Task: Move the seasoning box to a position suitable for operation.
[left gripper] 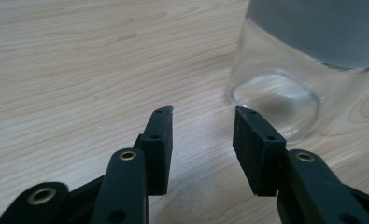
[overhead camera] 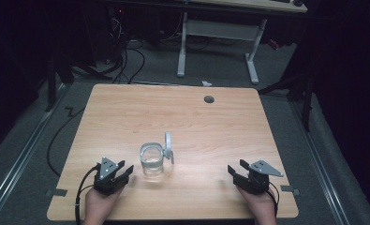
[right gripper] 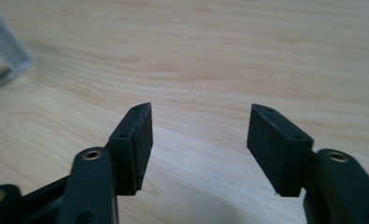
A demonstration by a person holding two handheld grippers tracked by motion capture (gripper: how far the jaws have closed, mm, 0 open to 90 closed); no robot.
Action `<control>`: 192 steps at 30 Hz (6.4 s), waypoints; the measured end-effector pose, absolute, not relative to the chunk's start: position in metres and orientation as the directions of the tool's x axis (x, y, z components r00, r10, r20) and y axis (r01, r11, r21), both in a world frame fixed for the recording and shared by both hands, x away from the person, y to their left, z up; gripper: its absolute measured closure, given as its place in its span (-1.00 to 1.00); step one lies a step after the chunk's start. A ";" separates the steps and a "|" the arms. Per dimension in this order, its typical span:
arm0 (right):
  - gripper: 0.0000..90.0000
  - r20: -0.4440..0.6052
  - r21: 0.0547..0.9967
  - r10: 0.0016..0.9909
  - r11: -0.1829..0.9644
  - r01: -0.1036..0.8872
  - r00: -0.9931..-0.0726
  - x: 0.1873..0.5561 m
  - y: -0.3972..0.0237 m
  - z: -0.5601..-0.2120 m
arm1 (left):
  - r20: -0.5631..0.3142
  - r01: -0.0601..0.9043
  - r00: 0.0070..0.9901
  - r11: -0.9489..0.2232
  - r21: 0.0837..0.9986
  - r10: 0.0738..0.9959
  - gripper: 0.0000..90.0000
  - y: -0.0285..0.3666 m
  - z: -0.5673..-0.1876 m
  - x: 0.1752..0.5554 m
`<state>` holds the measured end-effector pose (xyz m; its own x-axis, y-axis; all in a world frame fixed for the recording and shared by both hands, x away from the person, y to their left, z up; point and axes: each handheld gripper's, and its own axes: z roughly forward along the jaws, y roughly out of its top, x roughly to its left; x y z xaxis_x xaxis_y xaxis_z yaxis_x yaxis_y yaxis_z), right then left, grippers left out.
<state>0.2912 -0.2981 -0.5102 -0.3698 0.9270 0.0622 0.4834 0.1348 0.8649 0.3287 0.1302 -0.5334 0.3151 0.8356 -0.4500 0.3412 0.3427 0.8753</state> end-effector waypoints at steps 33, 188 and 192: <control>0.25 0.073 0.850 0.920 0.146 0.507 -0.386 0.290 -0.290 -0.521 | -0.425 0.351 0.399 0.293 0.889 0.812 1.00 0.095 -0.531 0.314; 1.00 0.054 0.917 0.839 0.173 0.360 -0.542 0.408 -0.164 -0.443 | -0.498 0.425 0.554 0.287 0.858 0.667 1.00 0.008 -0.528 0.296; 1.00 0.053 0.918 0.835 0.176 0.356 -0.548 0.408 -0.163 -0.443 | -0.496 0.427 0.555 0.283 0.859 0.668 1.00 0.007 -0.529 0.296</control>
